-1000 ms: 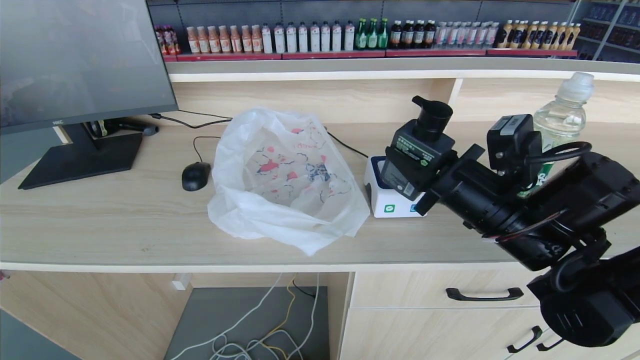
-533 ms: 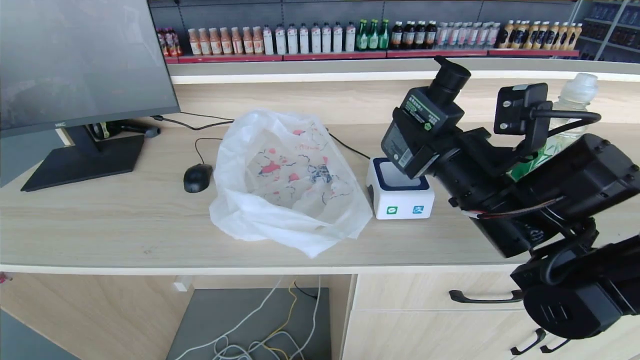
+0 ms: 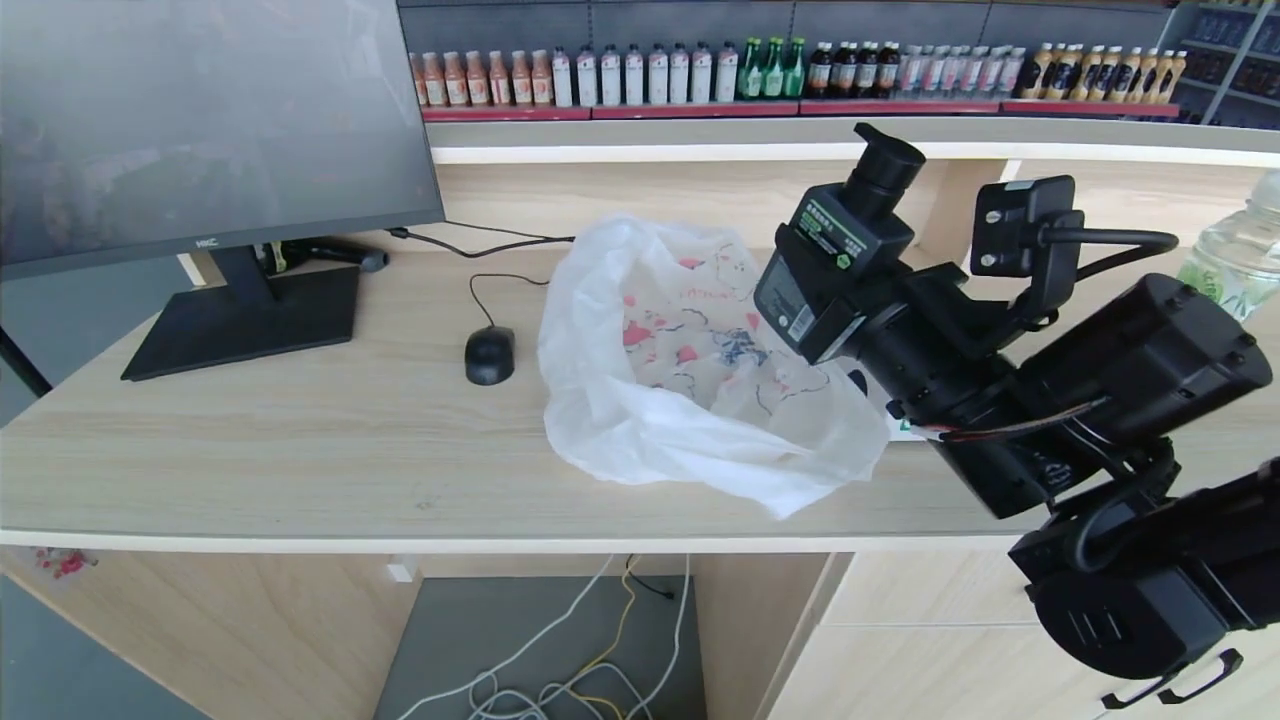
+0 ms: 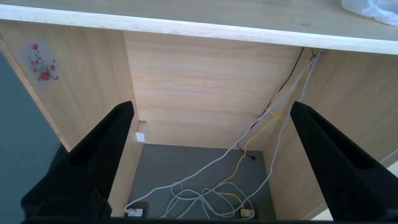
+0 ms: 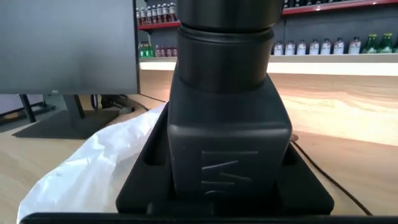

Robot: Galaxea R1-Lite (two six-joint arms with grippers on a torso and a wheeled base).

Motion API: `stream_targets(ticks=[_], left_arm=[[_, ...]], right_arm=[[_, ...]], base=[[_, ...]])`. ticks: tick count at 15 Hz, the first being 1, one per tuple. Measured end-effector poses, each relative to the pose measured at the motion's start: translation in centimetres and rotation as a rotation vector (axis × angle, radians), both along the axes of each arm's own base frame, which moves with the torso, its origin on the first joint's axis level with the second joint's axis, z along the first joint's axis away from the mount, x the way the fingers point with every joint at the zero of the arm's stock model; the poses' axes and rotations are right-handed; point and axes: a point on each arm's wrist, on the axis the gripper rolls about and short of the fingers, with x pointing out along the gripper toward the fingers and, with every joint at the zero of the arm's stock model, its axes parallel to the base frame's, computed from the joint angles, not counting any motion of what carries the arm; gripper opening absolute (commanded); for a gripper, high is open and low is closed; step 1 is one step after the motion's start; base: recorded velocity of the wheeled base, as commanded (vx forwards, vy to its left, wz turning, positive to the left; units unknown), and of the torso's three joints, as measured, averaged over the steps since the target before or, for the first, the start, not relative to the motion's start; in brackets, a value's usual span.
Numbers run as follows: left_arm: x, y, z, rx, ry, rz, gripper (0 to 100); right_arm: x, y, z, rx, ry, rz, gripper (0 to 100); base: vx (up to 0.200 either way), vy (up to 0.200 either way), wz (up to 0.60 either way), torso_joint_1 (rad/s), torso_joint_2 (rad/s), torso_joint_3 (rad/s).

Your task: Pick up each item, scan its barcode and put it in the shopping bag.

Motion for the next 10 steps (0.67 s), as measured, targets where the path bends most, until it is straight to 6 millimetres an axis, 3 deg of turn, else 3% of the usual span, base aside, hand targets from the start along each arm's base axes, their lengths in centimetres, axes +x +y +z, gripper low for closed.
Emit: stream_targets(ticks=[1,5,10], left_arm=[[0.0,0.0,0.0,0.0,0.0,0.0,100],[0.0,0.0,0.0,0.003,-0.001,-0.001,100],[0.0,0.0,0.0,0.003,0.0,-0.001,100]], right_arm=[[0.0,0.0,0.0,0.001,-0.002,0.001,0],[0.2,0.3,1.2,0.025,-0.045,0.009,0],[0.1,0.3,0.6,0.008,-0.025,0.0,0]], base=[[0.0,0.2,0.0,0.007,0.0,-0.002],[0.0,0.0,0.0,0.0,0.0,0.0],[0.0,0.0,0.0,0.0,0.0,0.0]])
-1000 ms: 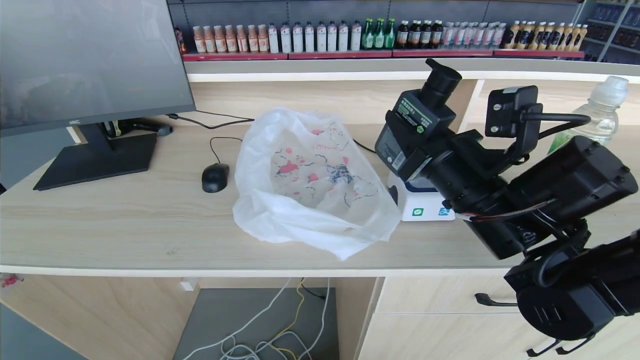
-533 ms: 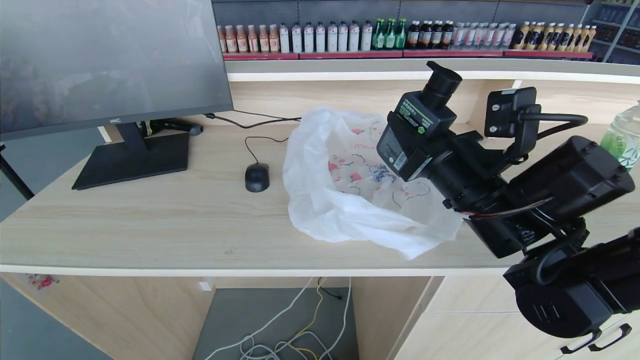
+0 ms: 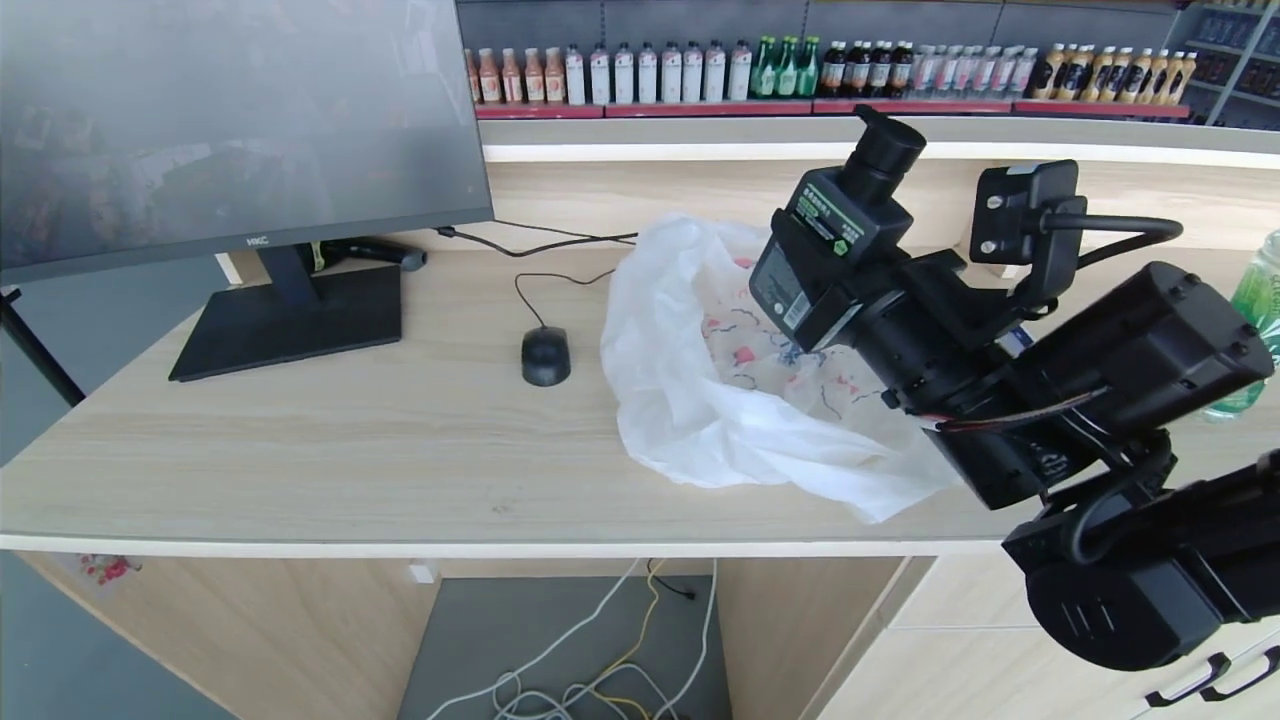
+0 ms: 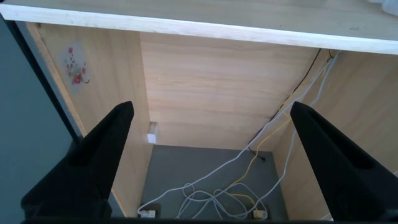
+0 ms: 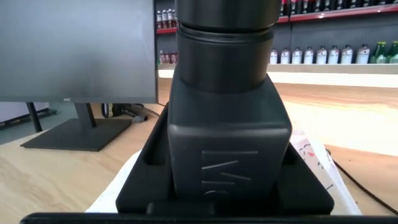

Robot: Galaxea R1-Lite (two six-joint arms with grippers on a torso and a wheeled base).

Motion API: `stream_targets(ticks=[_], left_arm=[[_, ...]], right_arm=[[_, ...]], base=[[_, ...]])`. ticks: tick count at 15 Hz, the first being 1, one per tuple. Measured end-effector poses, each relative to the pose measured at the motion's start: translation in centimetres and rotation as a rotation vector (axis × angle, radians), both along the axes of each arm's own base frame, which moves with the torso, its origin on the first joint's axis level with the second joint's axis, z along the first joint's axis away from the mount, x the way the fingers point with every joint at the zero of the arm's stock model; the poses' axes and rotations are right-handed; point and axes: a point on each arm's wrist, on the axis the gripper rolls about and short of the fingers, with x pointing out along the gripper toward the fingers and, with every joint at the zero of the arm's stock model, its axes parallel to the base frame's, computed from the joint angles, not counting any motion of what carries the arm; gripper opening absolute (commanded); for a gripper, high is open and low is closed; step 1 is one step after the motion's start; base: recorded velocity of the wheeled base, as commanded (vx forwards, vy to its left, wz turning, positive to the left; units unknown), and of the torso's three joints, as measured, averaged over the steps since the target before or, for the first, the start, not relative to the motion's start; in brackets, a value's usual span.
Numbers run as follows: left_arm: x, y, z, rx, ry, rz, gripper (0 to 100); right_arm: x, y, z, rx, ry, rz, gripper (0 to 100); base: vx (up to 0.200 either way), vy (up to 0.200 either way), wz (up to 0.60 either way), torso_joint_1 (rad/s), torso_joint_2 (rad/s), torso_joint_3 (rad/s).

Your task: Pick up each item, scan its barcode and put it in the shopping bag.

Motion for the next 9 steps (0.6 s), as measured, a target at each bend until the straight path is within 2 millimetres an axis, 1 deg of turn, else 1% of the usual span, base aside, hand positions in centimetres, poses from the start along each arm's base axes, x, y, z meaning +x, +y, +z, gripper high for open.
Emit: stream_targets(ticks=[2,4,9], left_arm=[[0.0,0.0,0.0,0.0,0.0,0.0,100],[0.0,0.0,0.0,0.0,-0.001,0.0,100],[0.0,0.0,0.0,0.0,0.0,0.0,100]], right_arm=[[0.0,0.0,-0.4,-0.013,0.022,0.008,0],[0.6,0.5,-0.8,-0.069,0.096,0.027,0],[2.1,1.6,1.4,-0.122,0.149,0.053,0]], base=[[0.0,0.0,0.0,0.0,0.0,0.0],[0.0,0.0,0.0,0.0,0.0,0.0],[0.0,0.0,0.0,0.0,0.0,0.0]])
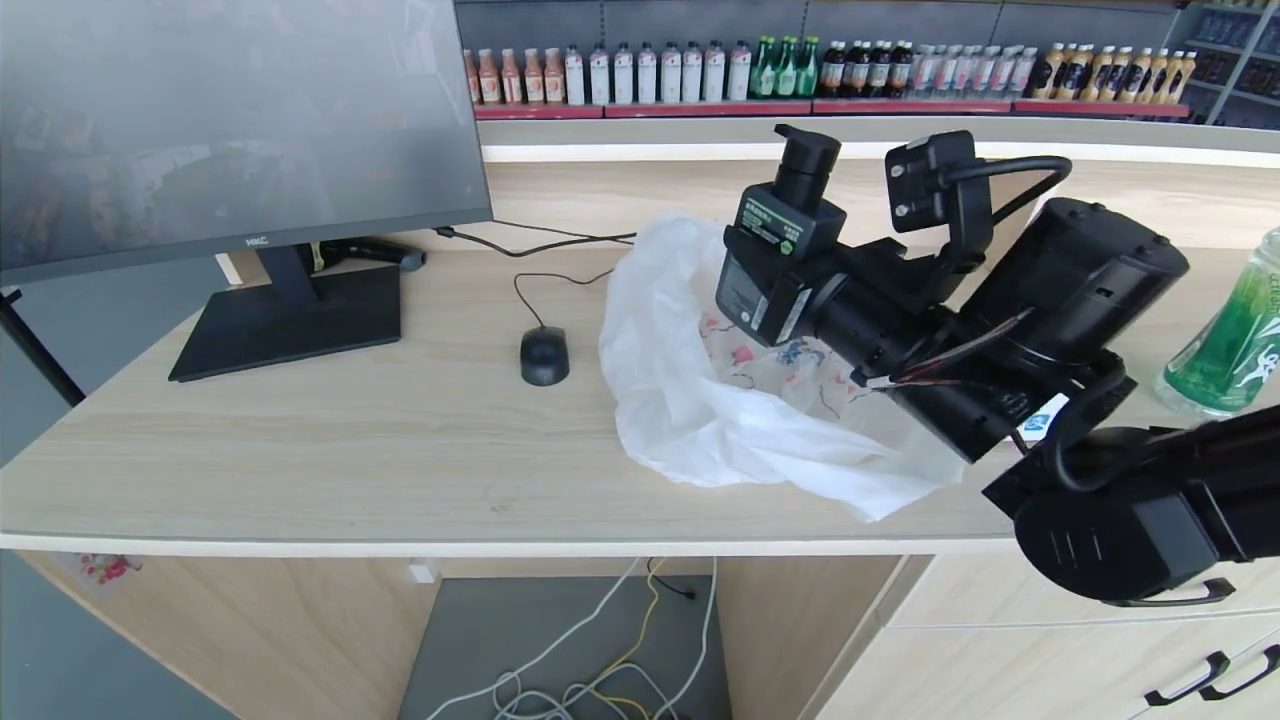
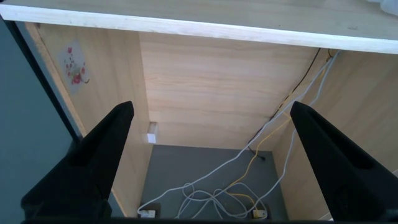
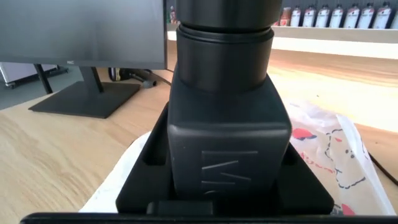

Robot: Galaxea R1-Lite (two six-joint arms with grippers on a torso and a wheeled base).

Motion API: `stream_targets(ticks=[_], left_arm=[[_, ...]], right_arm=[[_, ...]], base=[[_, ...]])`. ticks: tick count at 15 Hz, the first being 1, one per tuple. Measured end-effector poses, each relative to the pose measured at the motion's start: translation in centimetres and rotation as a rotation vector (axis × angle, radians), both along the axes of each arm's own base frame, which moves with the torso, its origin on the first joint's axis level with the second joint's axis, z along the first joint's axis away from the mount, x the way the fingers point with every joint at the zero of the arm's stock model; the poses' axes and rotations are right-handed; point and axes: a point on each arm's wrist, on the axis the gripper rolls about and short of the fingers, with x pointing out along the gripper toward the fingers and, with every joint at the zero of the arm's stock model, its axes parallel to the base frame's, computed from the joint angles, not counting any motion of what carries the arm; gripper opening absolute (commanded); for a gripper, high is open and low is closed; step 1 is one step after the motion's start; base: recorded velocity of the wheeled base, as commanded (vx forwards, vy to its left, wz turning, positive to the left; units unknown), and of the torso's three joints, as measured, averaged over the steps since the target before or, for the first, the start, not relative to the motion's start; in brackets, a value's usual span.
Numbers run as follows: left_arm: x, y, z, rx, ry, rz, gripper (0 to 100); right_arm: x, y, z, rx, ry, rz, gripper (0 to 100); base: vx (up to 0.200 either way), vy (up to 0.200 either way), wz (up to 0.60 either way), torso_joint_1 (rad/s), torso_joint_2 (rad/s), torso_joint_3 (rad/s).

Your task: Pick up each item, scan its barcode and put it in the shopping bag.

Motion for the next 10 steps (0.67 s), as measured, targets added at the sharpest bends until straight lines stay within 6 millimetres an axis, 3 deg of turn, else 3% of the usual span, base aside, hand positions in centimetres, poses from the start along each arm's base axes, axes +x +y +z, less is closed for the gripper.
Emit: stream_targets(ticks=[5,10], left_arm=[[0.0,0.0,0.0,0.0,0.0,0.0,100],[0.0,0.0,0.0,0.0,0.0,-0.001,100]], right_arm=[[1.2,0.7,2.1,-0.071,0.041,-0.015,0],[3.1,0.7,0.3,-0.208,-0.019,0.051,0]], base=[[0.0,0.0,0.0,0.0,0.0,0.0],[0.0,0.0,0.0,0.0,0.0,0.0]])
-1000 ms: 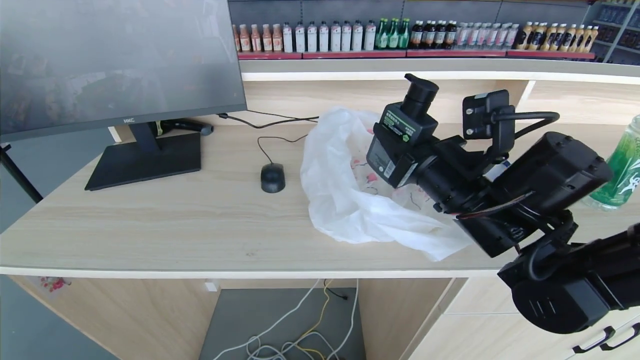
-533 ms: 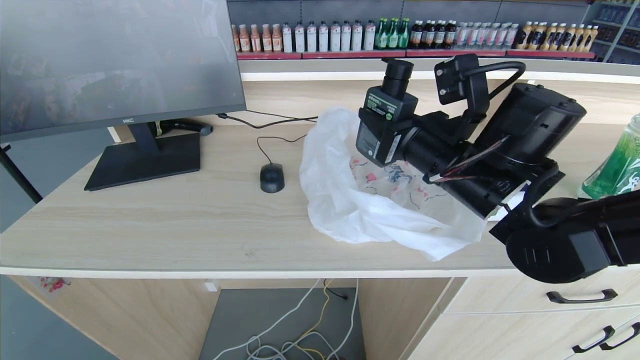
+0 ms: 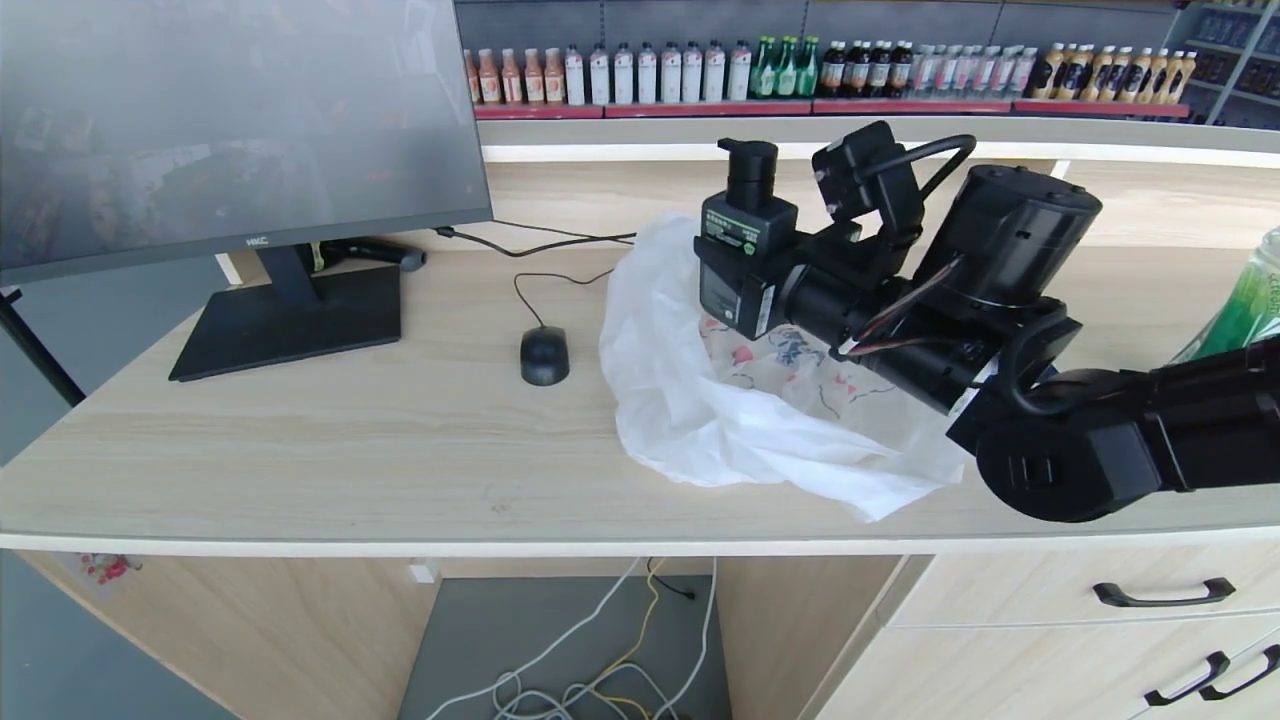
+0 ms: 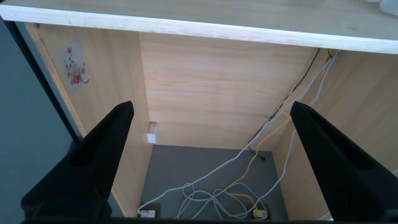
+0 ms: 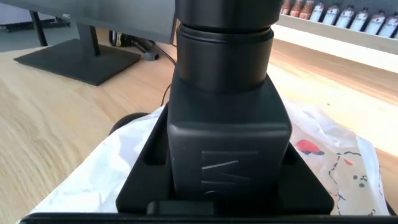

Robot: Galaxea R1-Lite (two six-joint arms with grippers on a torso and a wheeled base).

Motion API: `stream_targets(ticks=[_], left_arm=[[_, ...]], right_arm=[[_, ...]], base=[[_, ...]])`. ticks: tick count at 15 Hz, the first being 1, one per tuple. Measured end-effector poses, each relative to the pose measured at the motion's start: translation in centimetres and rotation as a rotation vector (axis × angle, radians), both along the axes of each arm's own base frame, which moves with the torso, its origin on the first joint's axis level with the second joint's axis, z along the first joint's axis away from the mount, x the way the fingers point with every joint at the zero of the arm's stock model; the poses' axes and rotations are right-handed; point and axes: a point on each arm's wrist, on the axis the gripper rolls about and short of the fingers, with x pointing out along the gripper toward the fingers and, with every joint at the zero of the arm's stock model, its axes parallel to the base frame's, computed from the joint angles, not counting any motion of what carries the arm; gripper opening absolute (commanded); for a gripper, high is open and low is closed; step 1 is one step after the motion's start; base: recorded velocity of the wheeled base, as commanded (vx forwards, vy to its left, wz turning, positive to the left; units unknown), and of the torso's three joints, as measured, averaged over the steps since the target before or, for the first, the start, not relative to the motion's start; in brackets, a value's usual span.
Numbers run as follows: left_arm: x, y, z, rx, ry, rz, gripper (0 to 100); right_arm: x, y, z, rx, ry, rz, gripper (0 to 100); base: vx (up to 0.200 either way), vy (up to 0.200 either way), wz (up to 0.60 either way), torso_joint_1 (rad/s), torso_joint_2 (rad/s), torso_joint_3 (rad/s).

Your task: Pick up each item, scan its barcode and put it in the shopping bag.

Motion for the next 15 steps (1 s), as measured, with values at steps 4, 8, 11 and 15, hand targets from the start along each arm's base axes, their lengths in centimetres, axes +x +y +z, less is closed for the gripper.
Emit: stream_targets(ticks=[4,8,11,15], left_arm=[[0.0,0.0,0.0,0.0,0.0,0.0,100],[0.0,0.0,0.0,0.0,0.0,0.001,100],[0.0,0.0,0.0,0.0,0.0,0.001,100],[0.0,0.0,0.0,0.0,0.0,0.0,100]], right_arm=[[1.7,-0.6,-1.9,-0.063,0.011,0.028,0],[2.7,-0.4,-3.3,-0.068,0.018,0.038,0],[3.4,-0.2,-4.7,-0.075,0.034,0.035,0],[4.3,0.2,-6.8,-0.075,0.029,0.036,0]], base=[[0.0,0.0,0.0,0.0,0.0,0.0],[0.0,0.0,0.0,0.0,0.0,0.0],[0.0,0.0,0.0,0.0,0.0,0.0],[0.0,0.0,0.0,0.0,0.0,0.0]])
